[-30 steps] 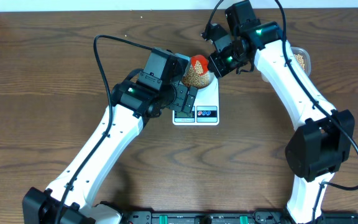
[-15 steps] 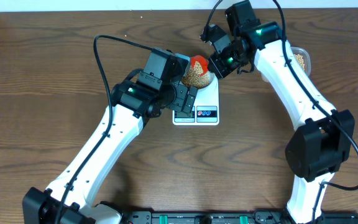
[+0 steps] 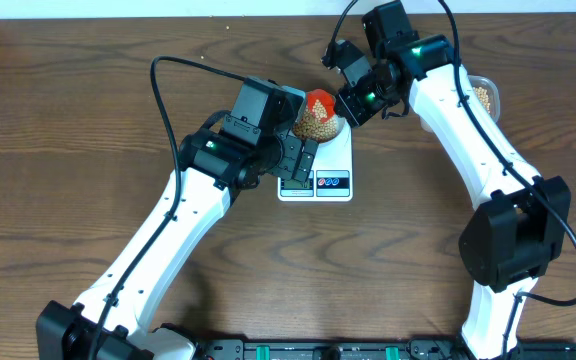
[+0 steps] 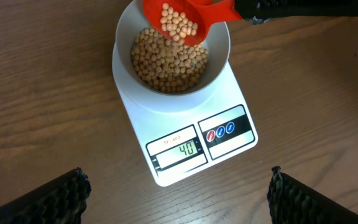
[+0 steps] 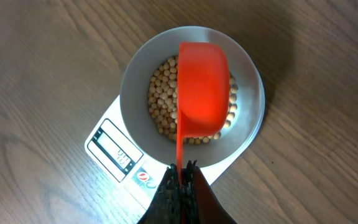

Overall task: Scoop item into bowl and weigh 50g on scale
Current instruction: 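Hold red scoop tilted over bowl and shake beans out gradually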

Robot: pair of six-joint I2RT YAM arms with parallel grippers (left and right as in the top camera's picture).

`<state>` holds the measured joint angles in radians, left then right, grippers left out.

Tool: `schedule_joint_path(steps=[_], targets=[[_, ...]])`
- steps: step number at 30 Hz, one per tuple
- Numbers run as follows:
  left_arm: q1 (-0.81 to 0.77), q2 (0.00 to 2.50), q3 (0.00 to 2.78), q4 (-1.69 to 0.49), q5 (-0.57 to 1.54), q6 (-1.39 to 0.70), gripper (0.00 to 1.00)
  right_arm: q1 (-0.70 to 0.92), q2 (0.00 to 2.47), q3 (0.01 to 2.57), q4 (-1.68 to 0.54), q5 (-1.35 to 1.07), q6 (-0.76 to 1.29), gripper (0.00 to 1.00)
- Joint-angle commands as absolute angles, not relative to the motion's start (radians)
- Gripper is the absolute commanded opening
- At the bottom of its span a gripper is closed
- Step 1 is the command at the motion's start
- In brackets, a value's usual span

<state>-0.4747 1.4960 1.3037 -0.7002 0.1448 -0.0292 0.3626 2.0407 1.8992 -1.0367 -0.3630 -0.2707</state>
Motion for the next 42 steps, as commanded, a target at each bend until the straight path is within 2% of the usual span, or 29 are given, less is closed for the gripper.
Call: schedule_joint_path(steps=[1, 6, 18, 42], targets=[[-0.472, 1.483, 1.304, -0.703, 0.146, -0.031, 0.94, 0.368, 2.001, 1.923, -1.046, -0.381, -0.285, 0.01], [-0.472, 1.483, 1.304, -0.703, 0.146, -0.031, 0.94, 0.366, 2.001, 1.923, -1.051, -0.449, -0.286, 0.01], [-0.472, 1.483, 1.304, -0.703, 0.146, -0.031, 0.94, 0.366, 2.001, 1.923, -1.067, -0.417, -0.364, 0.01], [-0.472, 1.483, 1.304, -0.703, 0.146, -0.031, 0.94, 0.367, 2.001, 1.922, -1.047, -0.413, -0.375, 0.01]])
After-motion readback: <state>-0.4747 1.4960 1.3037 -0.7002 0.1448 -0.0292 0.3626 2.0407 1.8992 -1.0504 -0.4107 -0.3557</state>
